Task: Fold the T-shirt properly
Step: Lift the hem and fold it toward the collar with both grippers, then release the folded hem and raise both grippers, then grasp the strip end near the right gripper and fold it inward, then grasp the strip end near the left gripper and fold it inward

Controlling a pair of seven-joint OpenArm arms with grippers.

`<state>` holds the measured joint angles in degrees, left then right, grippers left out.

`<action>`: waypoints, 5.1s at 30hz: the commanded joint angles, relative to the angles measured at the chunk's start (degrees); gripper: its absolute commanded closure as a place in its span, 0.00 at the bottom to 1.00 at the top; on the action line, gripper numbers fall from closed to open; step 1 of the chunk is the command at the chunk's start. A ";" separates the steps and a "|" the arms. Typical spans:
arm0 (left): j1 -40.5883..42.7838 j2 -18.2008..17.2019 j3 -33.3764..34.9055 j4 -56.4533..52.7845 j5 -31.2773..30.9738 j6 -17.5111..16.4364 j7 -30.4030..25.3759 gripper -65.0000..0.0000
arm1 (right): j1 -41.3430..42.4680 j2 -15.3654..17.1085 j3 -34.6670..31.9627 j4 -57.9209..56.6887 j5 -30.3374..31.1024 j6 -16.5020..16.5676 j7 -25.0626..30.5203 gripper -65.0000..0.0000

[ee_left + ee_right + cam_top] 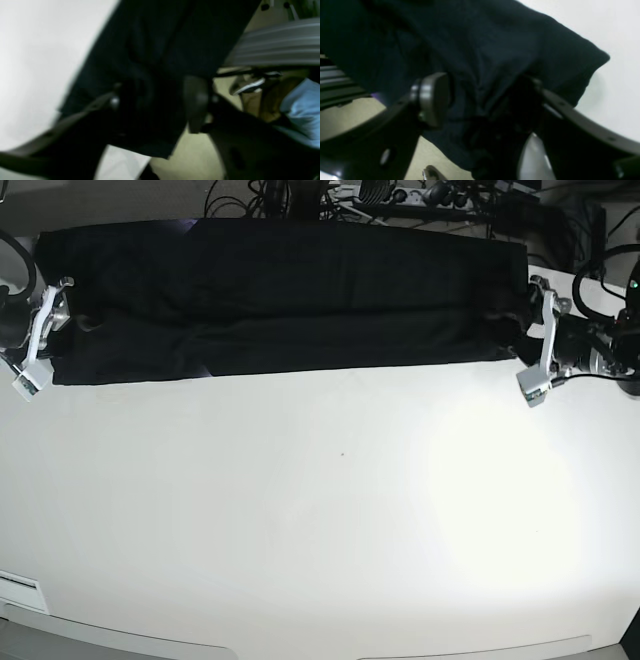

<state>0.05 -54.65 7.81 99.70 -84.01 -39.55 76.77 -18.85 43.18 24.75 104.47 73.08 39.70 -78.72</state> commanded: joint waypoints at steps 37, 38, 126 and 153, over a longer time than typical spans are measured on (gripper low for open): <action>1.53 3.61 -13.92 0.68 22.21 12.11 -17.27 0.43 | -4.11 -20.81 0.68 0.42 -33.70 -1.73 29.81 1.00; 1.51 4.11 -14.56 0.68 23.08 12.76 -17.29 0.43 | -3.96 -20.83 0.68 0.42 -35.15 -3.19 30.14 1.00; 4.42 11.87 -18.40 0.24 33.94 27.26 -17.00 0.43 | 27.36 -20.61 -23.96 -11.89 -82.34 -58.71 18.43 0.79; 21.81 45.86 -28.30 0.37 18.34 19.28 -13.79 0.43 | 29.18 -20.15 -23.91 -9.94 -80.87 -47.47 19.56 0.67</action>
<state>21.21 -8.78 -20.64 100.12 -65.45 -21.50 61.41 8.95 22.06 0.47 93.38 -6.66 -7.79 -60.60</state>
